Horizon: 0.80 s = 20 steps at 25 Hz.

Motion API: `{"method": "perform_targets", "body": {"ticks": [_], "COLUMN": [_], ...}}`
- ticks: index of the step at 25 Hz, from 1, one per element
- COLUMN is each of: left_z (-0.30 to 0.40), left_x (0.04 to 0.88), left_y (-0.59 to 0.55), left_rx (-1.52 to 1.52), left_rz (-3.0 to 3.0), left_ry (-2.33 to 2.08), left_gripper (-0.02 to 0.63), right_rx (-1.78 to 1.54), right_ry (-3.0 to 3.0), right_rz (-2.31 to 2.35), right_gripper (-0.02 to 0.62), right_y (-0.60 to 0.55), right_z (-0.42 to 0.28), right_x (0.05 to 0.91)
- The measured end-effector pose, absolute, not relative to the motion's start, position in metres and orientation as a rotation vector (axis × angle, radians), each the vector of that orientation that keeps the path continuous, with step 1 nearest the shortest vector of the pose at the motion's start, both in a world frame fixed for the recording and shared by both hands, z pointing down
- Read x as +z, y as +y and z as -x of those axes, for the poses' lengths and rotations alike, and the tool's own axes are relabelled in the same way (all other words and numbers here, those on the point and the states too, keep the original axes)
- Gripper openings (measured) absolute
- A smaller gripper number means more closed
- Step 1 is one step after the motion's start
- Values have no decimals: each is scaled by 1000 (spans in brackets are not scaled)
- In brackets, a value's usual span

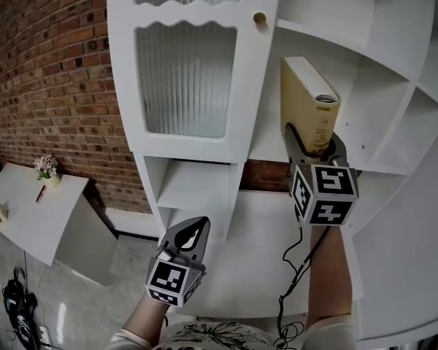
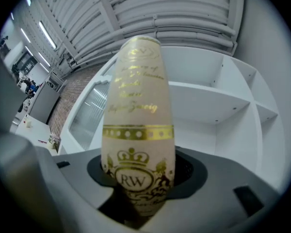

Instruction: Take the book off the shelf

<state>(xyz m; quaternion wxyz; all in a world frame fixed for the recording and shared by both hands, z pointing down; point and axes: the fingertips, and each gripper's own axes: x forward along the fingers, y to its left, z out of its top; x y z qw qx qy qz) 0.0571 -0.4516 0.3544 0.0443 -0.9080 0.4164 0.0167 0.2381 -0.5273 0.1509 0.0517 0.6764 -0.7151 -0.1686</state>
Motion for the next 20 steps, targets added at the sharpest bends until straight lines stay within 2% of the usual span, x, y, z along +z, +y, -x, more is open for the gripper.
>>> {"method": "perform_targets", "body": {"ticks": [9, 20], "left_z": [-79, -78], "left_x": [358, 367], "left_y": [-393, -318], "left_rx": [2, -19], "left_rz": [2804, 2803], "left_ry": [1266, 1299], "left_gripper": [11, 11], "right_rx": [-473, -270], "right_ry": [-2236, -2256], "right_rz": [-2028, -2050], "right_gripper": [233, 233], "right_y": [-443, -353], "right_z": [-246, -259], "right_x": [184, 288]}}
